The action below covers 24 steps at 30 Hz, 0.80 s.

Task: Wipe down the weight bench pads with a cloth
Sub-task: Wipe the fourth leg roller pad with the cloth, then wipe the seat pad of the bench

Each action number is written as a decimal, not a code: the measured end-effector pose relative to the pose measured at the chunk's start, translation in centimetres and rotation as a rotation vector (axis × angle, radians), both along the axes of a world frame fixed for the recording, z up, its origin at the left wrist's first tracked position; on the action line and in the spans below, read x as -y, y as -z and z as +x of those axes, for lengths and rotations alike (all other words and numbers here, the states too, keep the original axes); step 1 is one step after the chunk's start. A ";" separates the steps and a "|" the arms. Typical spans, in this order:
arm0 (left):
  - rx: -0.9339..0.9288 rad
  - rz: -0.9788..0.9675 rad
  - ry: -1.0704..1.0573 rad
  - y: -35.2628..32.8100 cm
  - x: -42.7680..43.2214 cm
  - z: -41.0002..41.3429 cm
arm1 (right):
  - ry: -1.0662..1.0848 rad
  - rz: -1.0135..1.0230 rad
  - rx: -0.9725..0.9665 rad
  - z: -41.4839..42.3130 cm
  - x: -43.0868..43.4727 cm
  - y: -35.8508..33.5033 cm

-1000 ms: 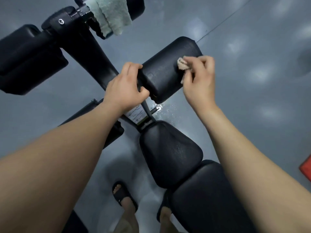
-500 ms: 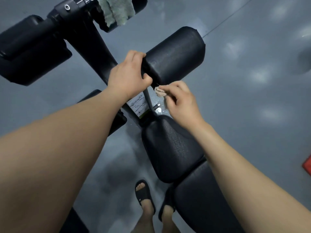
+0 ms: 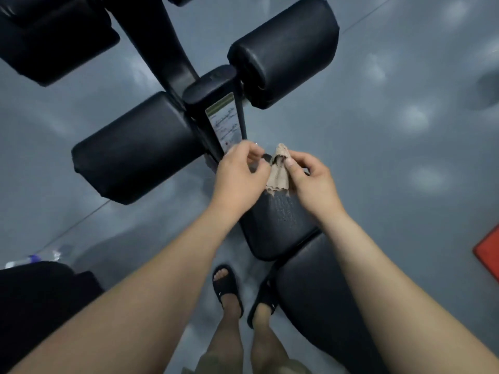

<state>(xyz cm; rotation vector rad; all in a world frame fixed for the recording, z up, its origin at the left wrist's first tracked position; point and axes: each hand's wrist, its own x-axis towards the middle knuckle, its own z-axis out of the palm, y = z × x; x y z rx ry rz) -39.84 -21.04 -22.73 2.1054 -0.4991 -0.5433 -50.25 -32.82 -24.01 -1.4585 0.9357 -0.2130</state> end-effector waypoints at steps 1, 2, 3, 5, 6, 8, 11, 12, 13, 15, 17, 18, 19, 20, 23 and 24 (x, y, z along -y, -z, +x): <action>-0.170 -0.034 -0.054 0.9 -0.5 -1.2 | 0.014 0.058 0.012 -0.5 -0.4 0.6; -0.320 -0.061 -0.100 2.1 -1.0 -2.4 | 0.027 0.117 0.010 -1.2 -0.8 1.4; -0.423 -0.082 -0.113 2.9 -1.4 -3.2 | 0.041 0.175 0.009 -1.8 -1.1 1.9; -0.509 -0.098 -0.054 4.6 -2.4 -4.7 | 0.061 0.259 0.002 -2.9 -1.6 3.2; -0.511 -0.101 -0.005 5.3 -2.7 -5.1 | 0.070 0.280 0.000 -3.3 -1.7 3.7; -0.489 -0.086 0.059 6.7 -3.4 -6.0 | 0.062 0.288 -0.015 -4.1 -2.1 5.0; -0.424 -0.083 -0.032 8.3 -4.0 -6.0 | 0.082 0.264 -0.033 -4.6 -2.3 6.4; -0.443 -0.096 -0.089 8.7 -4.2 -5.8 | 0.084 0.244 -0.047 -4.9 -2.2 6.9; -0.499 -0.136 -0.141 8.7 -4.4 -5.6 | 0.073 0.210 -0.063 -5.1 -2.1 7.4; -0.617 -0.196 -0.187 8.9 -4.6 -5.4 | 0.002 0.107 -0.119 -5.4 -1.8 8.0; -0.698 -0.212 -0.202 8.5 -4.3 -5.3 | -0.070 0.050 -0.162 -5.3 -1.8 8.1; -0.745 -0.230 -0.223 8.1 -4.0 -5.2 | -0.092 0.039 -0.169 -5.2 -1.9 8.0; -0.800 -0.259 -0.253 8.1 -3.8 -5.1 | -0.103 0.041 -0.165 -5.1 -2.0 7.9; -0.851 -0.286 -0.279 8.0 -3.5 -5.0 | -0.116 0.049 -0.159 -5.0 -2.1 7.7; -1.008 -0.353 -0.310 8.3 -3.0 -4.5 | -0.156 0.113 -0.131 -5.0 -2.5 7.8; -1.058 -0.377 -0.305 8.5 -3.0 -4.4 | -0.165 0.128 -0.124 -5.1 -2.6 8.1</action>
